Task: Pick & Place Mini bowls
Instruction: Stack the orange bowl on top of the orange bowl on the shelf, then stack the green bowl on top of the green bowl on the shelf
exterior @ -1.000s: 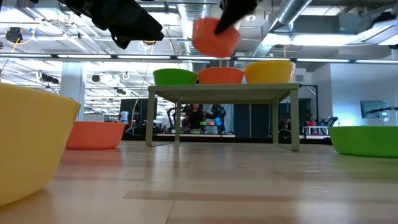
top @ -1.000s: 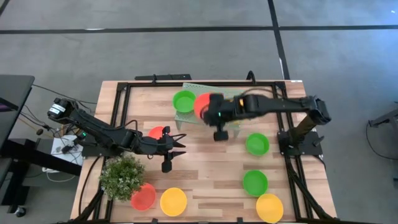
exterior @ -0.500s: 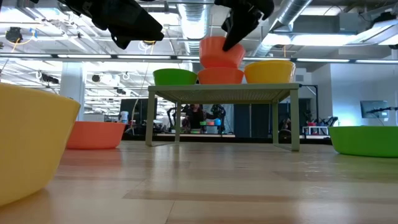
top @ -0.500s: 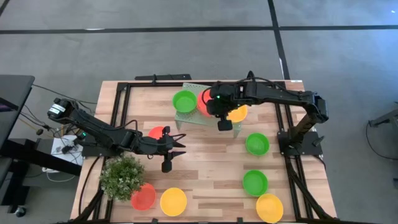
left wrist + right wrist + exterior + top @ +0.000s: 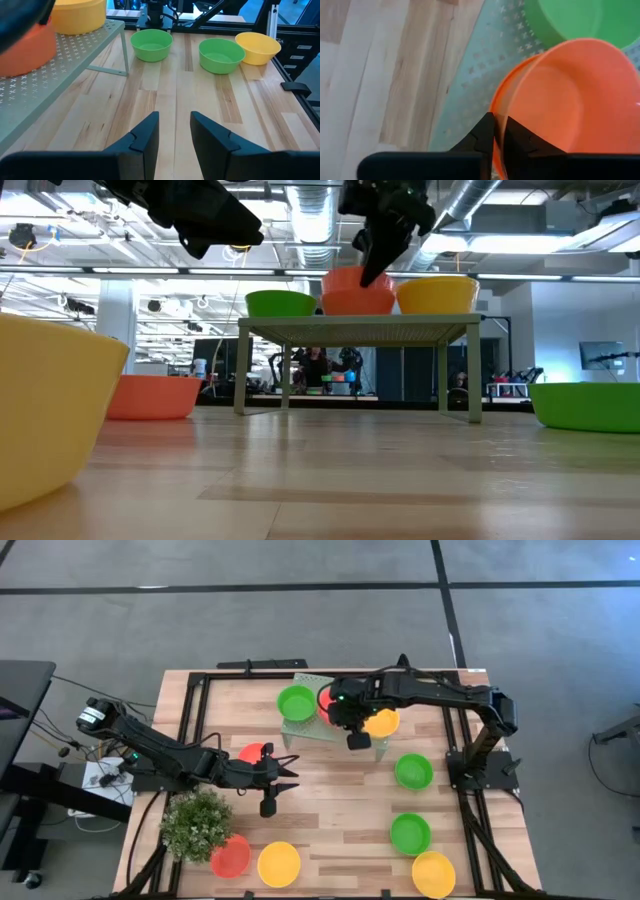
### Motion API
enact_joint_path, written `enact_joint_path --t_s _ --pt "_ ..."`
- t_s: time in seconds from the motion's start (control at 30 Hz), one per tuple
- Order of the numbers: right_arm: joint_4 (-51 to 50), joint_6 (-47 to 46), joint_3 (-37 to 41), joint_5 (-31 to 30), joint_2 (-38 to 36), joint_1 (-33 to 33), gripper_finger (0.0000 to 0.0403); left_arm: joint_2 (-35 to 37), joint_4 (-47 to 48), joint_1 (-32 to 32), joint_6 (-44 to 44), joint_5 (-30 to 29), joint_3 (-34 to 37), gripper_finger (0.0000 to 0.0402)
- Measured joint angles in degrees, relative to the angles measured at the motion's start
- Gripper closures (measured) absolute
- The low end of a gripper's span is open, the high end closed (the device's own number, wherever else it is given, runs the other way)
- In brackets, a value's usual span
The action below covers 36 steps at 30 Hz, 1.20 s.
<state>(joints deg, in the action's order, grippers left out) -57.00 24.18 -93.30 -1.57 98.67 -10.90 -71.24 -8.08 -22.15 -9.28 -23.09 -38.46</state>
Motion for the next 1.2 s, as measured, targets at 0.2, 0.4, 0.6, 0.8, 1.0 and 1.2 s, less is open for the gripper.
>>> enact_joint_path --t_s 0.2,0.4,0.6,0.8,1.0,1.2 --pt "0.25 -0.06 -0.46 0.01 0.00 -0.46 0.0332 0.00 0.06 0.00 0.00 0.00 0.00 0.0289" --pt "0.24 -0.48 -0.46 -1.85 -0.39 0.20 0.0291 0.00 0.05 0.00 0.00 0.00 0.00 0.0289" --pt "-1.66 -5.51 -2.79 -3.66 -3.34 4.44 0.0270 0.00 0.04 0.00 -0.03 0.00 0.00 0.0289" --pt "-5.75 -14.63 -8.72 -3.64 -6.87 11.67 0.0275 0.00 0.03 0.00 -2.49 0.10 0.00 0.0289" --pt "-3.70 -21.10 -2.03 -3.03 -11.90 19.47 0.0301 0.00 -0.04 -0.55 -3.26 6.55 0.00 0.0289" --pt "10.23 -27.90 18.57 -2.76 -18.86 26.95 0.0307 0.00 -0.15 -1.69 -4.98 6.93 0.00 0.0289"
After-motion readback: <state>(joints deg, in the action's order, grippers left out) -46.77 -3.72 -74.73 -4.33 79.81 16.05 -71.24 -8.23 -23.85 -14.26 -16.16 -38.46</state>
